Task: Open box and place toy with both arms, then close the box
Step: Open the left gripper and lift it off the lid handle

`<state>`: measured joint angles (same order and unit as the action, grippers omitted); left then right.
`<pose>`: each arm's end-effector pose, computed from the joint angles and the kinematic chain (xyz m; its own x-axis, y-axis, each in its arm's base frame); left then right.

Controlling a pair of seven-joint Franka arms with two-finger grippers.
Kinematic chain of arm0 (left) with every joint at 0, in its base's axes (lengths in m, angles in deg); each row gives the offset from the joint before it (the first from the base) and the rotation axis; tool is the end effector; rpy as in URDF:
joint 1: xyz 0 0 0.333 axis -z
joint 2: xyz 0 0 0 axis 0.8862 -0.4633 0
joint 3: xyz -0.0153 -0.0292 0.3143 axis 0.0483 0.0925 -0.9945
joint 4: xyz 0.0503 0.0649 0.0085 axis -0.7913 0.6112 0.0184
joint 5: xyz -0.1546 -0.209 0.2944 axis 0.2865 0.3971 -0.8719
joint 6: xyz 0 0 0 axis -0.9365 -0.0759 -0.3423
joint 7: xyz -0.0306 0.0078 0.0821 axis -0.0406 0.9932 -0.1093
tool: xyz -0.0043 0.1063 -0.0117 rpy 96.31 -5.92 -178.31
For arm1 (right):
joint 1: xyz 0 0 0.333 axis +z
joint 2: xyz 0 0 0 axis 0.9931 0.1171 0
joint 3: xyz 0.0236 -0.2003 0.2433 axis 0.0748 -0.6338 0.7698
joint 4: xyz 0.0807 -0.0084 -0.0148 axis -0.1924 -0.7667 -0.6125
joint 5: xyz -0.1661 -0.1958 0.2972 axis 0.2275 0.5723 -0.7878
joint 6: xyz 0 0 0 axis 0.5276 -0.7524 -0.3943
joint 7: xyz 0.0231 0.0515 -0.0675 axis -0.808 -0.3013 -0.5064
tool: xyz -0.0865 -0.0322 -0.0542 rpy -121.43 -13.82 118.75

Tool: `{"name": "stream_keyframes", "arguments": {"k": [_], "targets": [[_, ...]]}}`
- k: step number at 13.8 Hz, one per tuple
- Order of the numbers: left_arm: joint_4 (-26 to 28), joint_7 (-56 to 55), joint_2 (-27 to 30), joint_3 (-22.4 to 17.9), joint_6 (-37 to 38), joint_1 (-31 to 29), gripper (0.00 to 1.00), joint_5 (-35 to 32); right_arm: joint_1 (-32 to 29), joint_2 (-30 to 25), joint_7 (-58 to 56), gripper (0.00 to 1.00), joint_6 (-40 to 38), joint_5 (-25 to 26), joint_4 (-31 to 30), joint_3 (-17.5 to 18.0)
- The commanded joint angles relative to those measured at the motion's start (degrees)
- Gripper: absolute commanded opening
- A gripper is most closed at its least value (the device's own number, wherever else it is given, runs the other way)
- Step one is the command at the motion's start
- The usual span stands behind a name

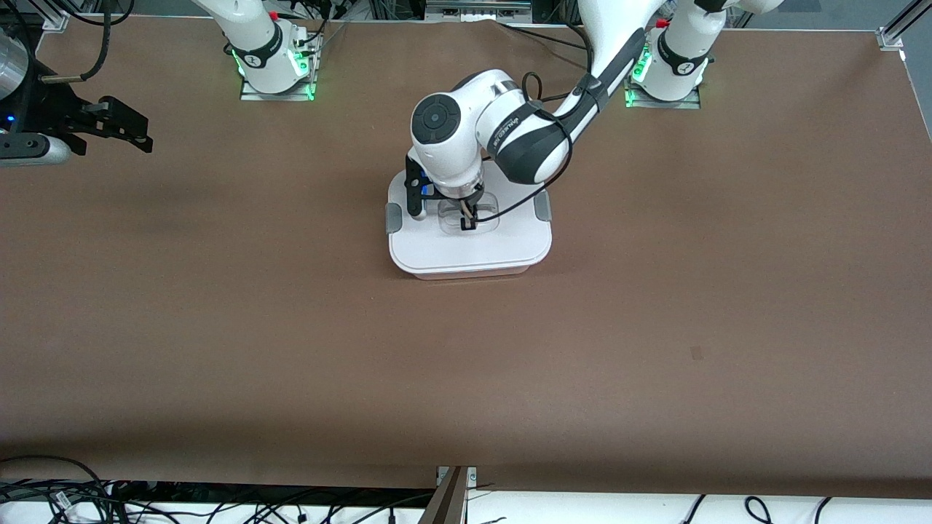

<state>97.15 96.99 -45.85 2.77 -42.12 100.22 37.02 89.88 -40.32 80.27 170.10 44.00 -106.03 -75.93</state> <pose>0.4934 -0.5235 0.3319 0.0893 -0.9865 -0.1371 -0.9918 -0.1007 0.0785 0.5357 0.0410 0.6341 0.9948 0.0518 -0.0879 0.0519 -0.9987 -0.0016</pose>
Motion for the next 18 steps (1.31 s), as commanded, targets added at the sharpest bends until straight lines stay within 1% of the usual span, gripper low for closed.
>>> {"name": "stream_keyframes", "arguments": {"k": [1,3,7,9,11,14,16,17,18], "targets": [[-2.8,0.67,0.83,0.19,3.97,-0.38,1.0,-0.45,0.07,-0.13,-0.17,1.0,-1.24,-0.14,0.98,-0.31],[-5.01,0.76,0.83,0.02,5.64,-0.38,1.0,-0.45,0.07,-0.04,-0.17,1.0,-1.24,-0.06,0.98,-0.31],[-7.04,-0.91,2.15,-0.25,7.4,-2.4,1.0,-0.71,0.07,-0.04,0.27,1.0,-1.24,-0.23,0.98,-0.22],[-7.13,-1.44,3.46,-0.95,7.58,-5.81,1.0,-0.71,0.07,-0.04,0.27,1.0,-1.24,-0.14,0.98,-0.04],[-7.04,-1.27,4.0,-1.13,7.58,-10.82,1.0,-1.58,0.16,0.13,0.62,1.0,-1.16,-0.14,0.98,-0.04],[-7.74,-0.91,4.96,-4.8,7.23,-15.31,1.0,-1.06,0.07,0.13,-0.08,1.0,-1.24,-0.14,0.98,-0.04],[-7.65,-1.44,6.8,-9.63,6.62,-16.99,1.0,0.16,0.07,-0.22,-0.26,1.0,-1.42,-0.06,0.98,-0.22],[-7.31,-1.44,8.12,-11.39,6.18,-18.04,1.0,1.04,-0.01,-0.13,-0.34,1.0,-1.42,-0.14,0.98,-0.39],[-6.61,-1.44,9.7,-12.02,6.17,-19.35,1.0,1.13,-0.01,-0.22,-0.26,1.0,-1.33,-0.06,1.07,-0.48]]}}
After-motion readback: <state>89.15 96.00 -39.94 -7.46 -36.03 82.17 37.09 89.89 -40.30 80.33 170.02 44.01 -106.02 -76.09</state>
